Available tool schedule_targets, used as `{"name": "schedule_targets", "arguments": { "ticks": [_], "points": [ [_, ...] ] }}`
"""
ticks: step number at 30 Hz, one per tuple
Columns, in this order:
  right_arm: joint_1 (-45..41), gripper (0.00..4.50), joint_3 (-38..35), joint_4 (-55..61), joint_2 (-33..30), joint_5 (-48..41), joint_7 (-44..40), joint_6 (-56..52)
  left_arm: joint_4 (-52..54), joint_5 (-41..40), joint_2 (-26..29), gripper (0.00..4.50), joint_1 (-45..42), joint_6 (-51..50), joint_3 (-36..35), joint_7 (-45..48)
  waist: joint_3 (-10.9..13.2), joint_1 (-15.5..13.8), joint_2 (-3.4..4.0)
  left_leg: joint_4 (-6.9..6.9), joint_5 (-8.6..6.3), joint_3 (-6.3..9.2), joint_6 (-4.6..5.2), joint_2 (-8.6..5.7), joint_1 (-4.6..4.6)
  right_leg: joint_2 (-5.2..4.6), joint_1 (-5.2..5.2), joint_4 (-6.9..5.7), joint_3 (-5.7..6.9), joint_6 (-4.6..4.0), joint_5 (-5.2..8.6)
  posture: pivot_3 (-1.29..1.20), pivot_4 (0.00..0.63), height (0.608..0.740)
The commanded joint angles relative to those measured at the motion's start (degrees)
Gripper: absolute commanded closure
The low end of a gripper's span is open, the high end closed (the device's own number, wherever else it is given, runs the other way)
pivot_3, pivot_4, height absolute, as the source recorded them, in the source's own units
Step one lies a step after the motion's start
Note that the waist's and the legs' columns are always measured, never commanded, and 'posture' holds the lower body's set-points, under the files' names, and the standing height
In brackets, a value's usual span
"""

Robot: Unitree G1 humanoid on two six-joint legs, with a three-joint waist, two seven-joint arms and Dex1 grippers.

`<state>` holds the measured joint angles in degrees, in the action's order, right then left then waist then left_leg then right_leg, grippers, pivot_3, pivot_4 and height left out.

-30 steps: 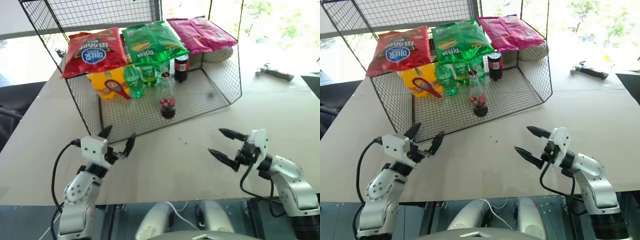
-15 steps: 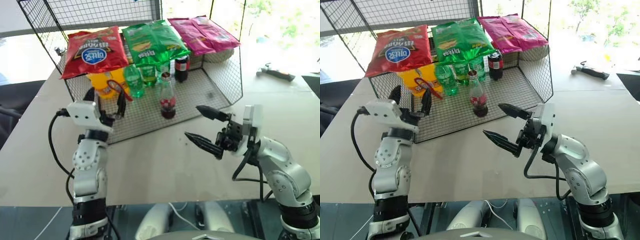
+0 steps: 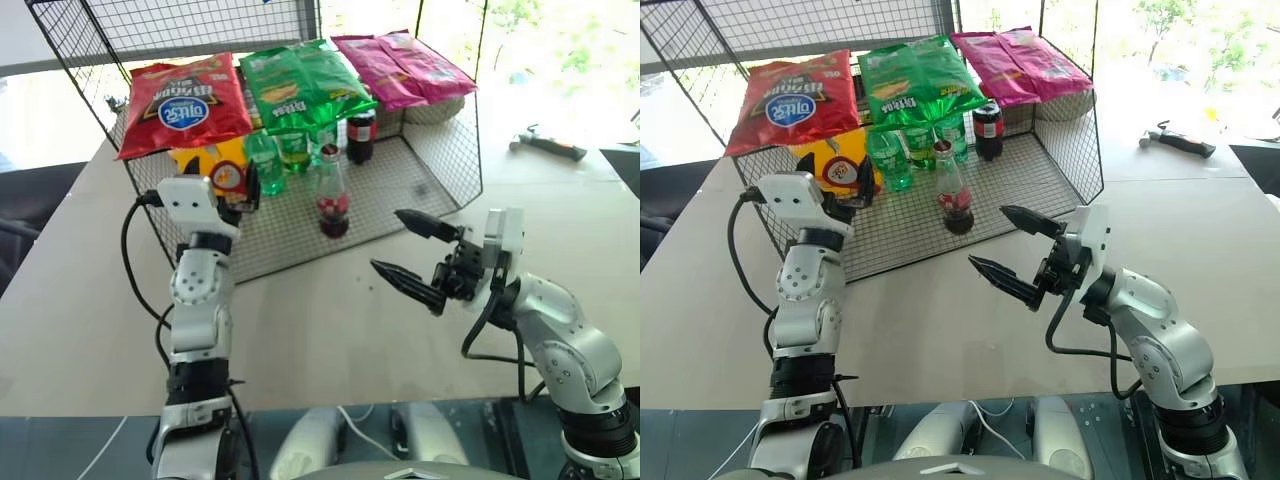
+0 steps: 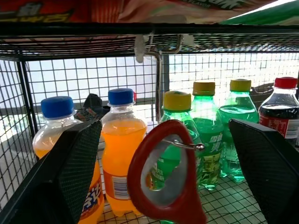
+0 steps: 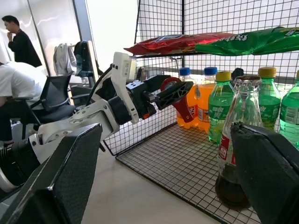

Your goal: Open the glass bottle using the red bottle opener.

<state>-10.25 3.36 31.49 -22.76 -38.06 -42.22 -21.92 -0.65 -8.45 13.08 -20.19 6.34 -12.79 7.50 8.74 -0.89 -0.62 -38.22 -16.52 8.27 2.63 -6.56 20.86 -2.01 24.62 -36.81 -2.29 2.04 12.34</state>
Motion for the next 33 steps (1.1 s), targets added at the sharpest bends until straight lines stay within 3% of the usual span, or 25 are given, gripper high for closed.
{"name": "schedule_targets", "arguments": {
  "ticks": [1, 4, 7, 11, 15, 19, 33],
  "points": [
    [0.18, 0.04, -0.44, 0.96, -0.09, 0.54, -0.3, 1.75, 0.72, -0.31, 0.12, 0.55, -0.75, 1.36, 0.72, 1.07, 0.0, -0.02, 0.0, 0.0, 0.0, 0.0, 0.0, 0.0, 0.01, 0.0, 0.0, 0.0, 0.0, 0.0, 0.0, 0.0, 0.15, 0.735],
    [0.48, 0.04, -0.44, 0.87, -0.02, 0.95, -0.36, 2.14, 1.34, -1.04, -0.15, 1.56, 0.28, 0.69, 0.61, 1.48, 0.0, -0.02, 0.0, 0.0, 0.0, 0.0, 0.0, 0.0, 0.01, 0.0, 0.0, 0.0, 0.0, 0.0, 0.0, 0.0, 0.15, 0.735],
    [0.82, 0.04, -0.28, 0.79, 0.05, 1.38, -0.4, 2.57, 1.49, -1.21, -0.05, 3.07, 1.56, -0.03, 0.54, 1.68, 0.0, 0.01, 0.0, 0.0, 0.0, 0.0, 0.0, 0.0, 0.0, 0.0, 0.0, -0.01, 0.0, 0.0, 0.0, 0.0, 0.15, 0.735],
    [0.9, 0.04, -0.16, 0.52, 0.17, 1.89, -0.44, 2.91, 1.65, -1.62, -0.31, 4.44, 2.37, -0.72, 0.48, 1.69, 0.0, -0.02, 0.0, 0.0, 0.0, 0.0, 0.0, 0.0, 0.01, 0.0, 0.0, -0.01, 0.0, 0.0, 0.0, 0.0, 0.15, 0.735],
    [0.79, 0.04, -0.13, 0.09, 0.18, 2.12, -0.59, 3.23, 2.44, -2.44, -0.9, 4.44, 2.78, -1.84, 0.35, 1.38, 0.0, -0.02, 0.0, -0.01, 0.0, 0.0, 0.0, 0.0, -0.01, 0.0, -0.01, -0.02, 0.0, 0.01, -0.01, 0.0, 0.15, 0.735],
    [0.52, 0.04, 0.06, -0.69, 0.24, 2.52, -0.92, 3.66, 5.48, -8.21, -2.74, 4.44, 3.08, -2.28, -0.31, 3.58, -0.01, -0.01, -0.01, -0.02, 0.0, -0.01, 0.0, 0.0, 0.0, 0.0, 0.0, -0.03, -0.01, 0.01, -0.01, 0.0, 0.15, 0.735],
    [-0.44, 0.04, -0.05, -2.77, 1.24, 4.09, -1.05, 4.66, 17.36, -40.27, -7.19, 4.44, 5.35, -16.74, -1.37, 12.01, 0.0, 0.04, -0.01, -0.08, 0.0, -0.02, 0.0, 0.0, 0.01, 0.0, -0.01, -0.04, -0.02, 0.01, -0.01, 0.0, 0.15, 0.735]
  ]
}}
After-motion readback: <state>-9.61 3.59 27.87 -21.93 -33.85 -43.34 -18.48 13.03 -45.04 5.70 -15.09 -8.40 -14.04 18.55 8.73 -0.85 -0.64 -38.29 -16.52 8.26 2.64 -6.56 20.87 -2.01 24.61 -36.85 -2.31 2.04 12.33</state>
